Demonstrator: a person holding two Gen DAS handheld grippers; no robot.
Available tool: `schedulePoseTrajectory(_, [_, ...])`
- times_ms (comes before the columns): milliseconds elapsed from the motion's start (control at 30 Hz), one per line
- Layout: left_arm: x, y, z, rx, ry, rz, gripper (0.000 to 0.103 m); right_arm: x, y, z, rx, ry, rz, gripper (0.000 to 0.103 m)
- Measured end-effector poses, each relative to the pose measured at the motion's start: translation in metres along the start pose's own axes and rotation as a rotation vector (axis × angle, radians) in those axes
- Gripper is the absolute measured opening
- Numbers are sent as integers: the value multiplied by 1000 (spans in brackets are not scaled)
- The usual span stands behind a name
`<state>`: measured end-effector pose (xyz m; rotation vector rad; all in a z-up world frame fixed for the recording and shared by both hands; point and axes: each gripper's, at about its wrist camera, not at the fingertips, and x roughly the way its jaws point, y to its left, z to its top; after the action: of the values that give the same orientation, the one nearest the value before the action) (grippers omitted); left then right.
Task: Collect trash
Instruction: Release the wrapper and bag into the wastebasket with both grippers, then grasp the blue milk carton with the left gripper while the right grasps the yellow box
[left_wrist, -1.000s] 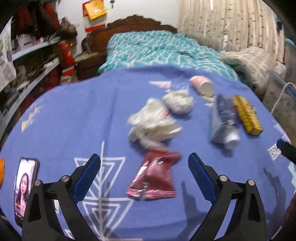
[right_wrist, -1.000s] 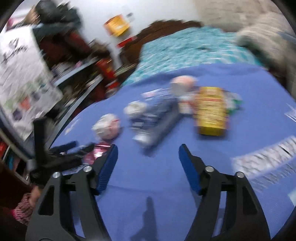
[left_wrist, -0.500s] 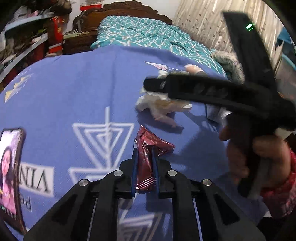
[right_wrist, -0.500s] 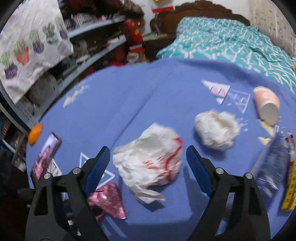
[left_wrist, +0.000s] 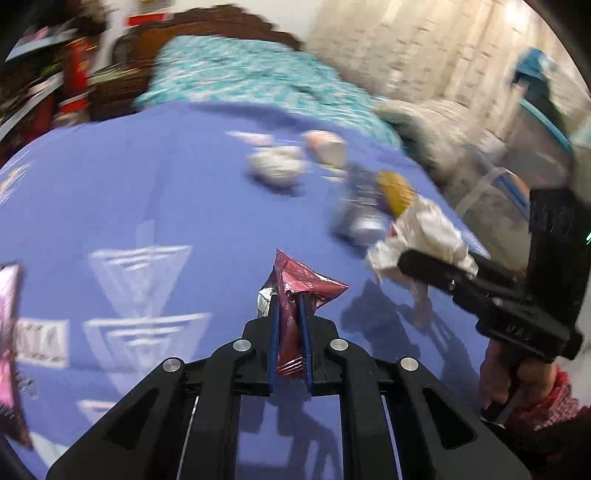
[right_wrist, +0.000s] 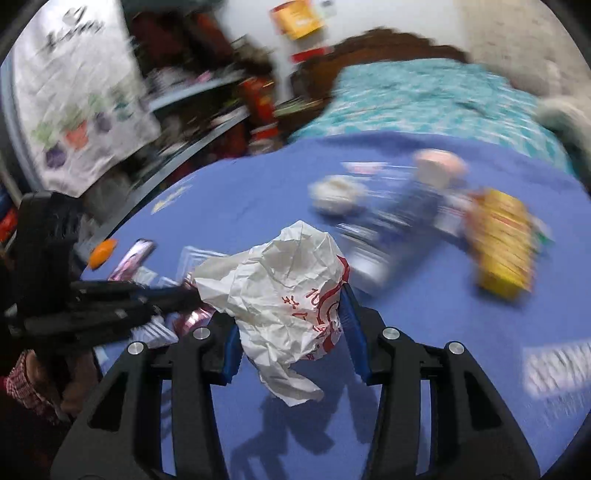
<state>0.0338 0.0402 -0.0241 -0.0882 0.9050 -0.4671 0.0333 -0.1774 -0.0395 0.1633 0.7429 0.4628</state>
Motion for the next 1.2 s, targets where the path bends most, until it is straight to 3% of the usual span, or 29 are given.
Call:
schedulePoseTrajectory(267, [71,-125,17,218,126,-209,8,-109,-131,-65,337,-125,-271,49])
schedulePoseTrajectory(400, [109,-191,28,314,173,-300,8,-152,-179,-96,466,-169,-357,49])
schedulePoseTrajectory(633, [175,-320,58,464,247,-442,7,-239,-263,-129,652,-329,-493,49])
schedulePoseTrajectory(833, [218,-425,77,556,265,-491,8,-268,-318,-138,703,-347,-571,53])
schedulePoseTrajectory(933, [238,-453,80,570,273,-483,9,-267,-335,-139,703,-328,-592,59])
schedulePoseTrajectory(1000, [252,-468,81,577,255,-457,23,-260,-340,-135,696,-315,-605,68])
schedulePoseTrajectory(1033, [258,-474,82,576,253,-438,50,-256,-342,-131,696,-312,-606,75])
schedulePoseTrajectory(1067, [262,-477,82,572,244,-421,64,-255,-347,-129,698,-313,-612,78])
schedulePoseTrajectory(1200, [262,-477,89,572,230,-404,62,-271,-347,-133,717,-377,-641,78])
